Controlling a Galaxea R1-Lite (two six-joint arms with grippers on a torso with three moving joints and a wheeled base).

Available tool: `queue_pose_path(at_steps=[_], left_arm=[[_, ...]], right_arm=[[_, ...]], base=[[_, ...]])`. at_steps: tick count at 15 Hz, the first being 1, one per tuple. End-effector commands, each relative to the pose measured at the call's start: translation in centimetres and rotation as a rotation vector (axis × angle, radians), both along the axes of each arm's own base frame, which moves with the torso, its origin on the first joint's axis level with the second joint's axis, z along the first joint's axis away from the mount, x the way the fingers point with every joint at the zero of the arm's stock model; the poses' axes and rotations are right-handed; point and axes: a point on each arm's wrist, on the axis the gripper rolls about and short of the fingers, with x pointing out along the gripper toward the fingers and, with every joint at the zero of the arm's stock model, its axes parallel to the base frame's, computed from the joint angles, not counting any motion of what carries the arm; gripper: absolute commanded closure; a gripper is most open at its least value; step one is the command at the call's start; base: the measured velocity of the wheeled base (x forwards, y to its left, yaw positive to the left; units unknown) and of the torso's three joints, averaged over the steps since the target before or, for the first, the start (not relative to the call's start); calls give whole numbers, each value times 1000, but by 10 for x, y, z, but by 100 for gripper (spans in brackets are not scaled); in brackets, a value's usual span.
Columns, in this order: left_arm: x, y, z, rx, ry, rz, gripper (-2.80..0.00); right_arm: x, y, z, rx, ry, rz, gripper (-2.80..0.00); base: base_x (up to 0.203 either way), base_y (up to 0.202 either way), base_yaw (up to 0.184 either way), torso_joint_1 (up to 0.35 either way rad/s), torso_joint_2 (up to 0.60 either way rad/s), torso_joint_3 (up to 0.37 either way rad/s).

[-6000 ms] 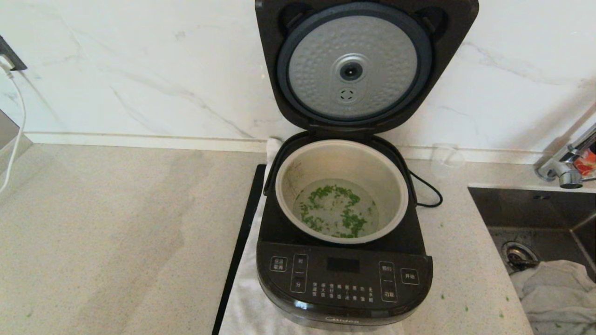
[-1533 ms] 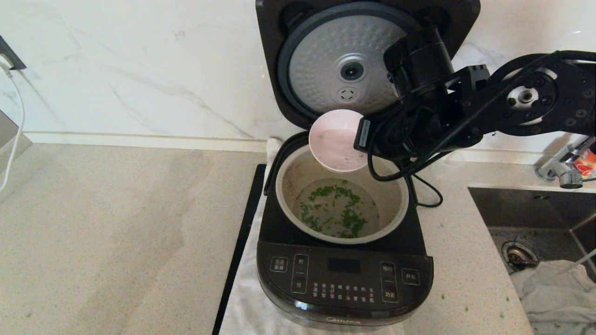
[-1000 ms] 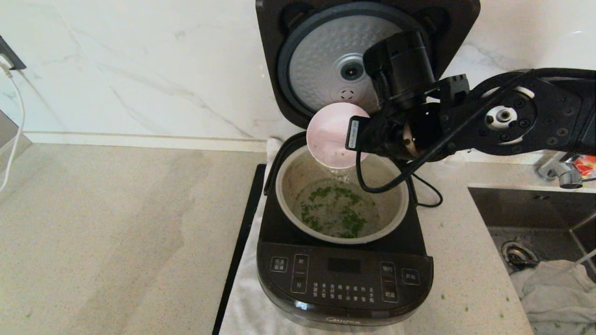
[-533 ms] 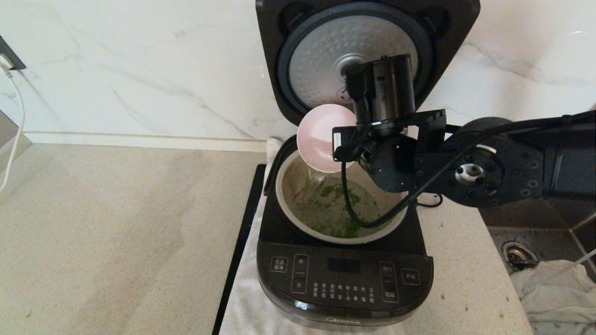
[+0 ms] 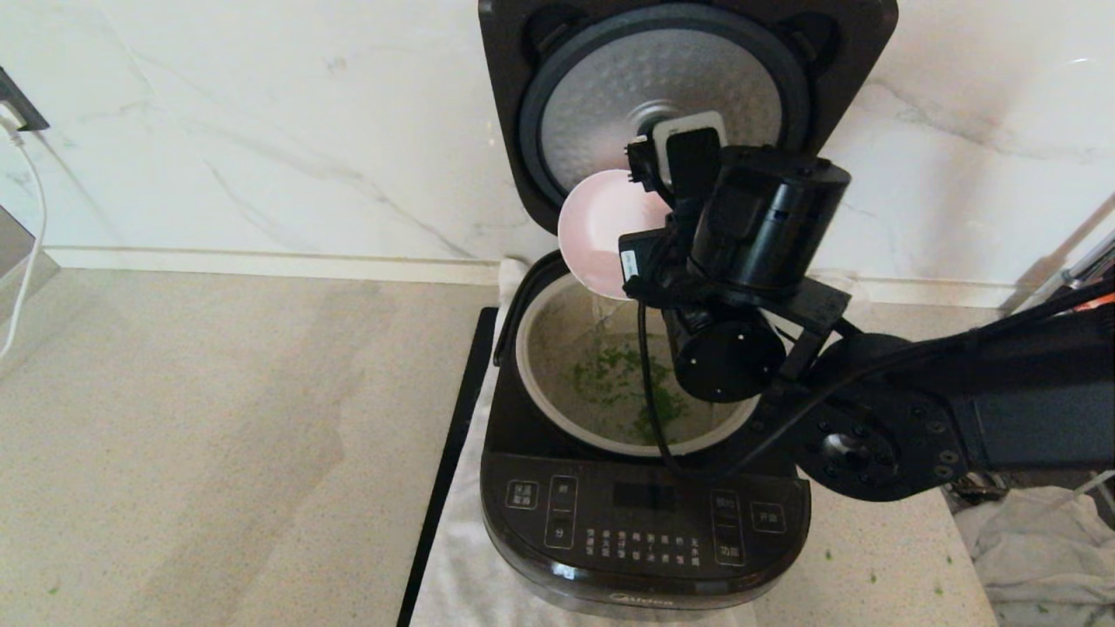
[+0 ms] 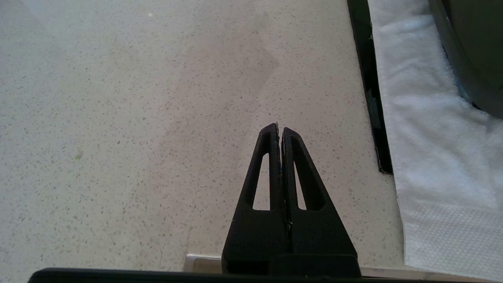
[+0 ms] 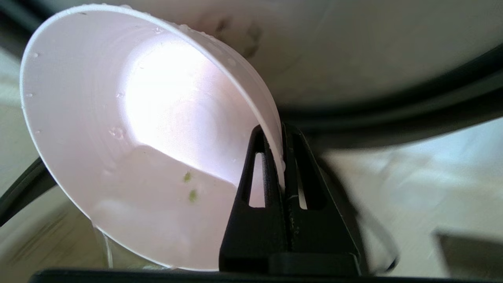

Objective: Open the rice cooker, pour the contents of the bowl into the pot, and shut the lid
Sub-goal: Pour the water from the bowl into the rice cooker

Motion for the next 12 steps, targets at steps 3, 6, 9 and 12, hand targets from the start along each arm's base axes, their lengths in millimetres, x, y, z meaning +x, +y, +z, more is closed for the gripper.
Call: queue_pose_path(at_steps=[3,6,9,12], left_arm=[[0,0,0,1,-1,-1,0],[0,0,0,1,-1,1,0],[0,0,0,1,-1,1,0],[0,0,0,1,-1,1,0]], right_arm=[[-4,-2,-13,-41,-223,-81,0],[-10,-2,-10,-43,-241,-63,0],[-16,0,-6,-25,-258,-49,0],[-21,6,-9,-24,-260,-27,0]], base=[[0,0,0,0,0,0],[0,0,0,0,0,0],[0,0,0,0,0,0],[0,0,0,0,0,0]])
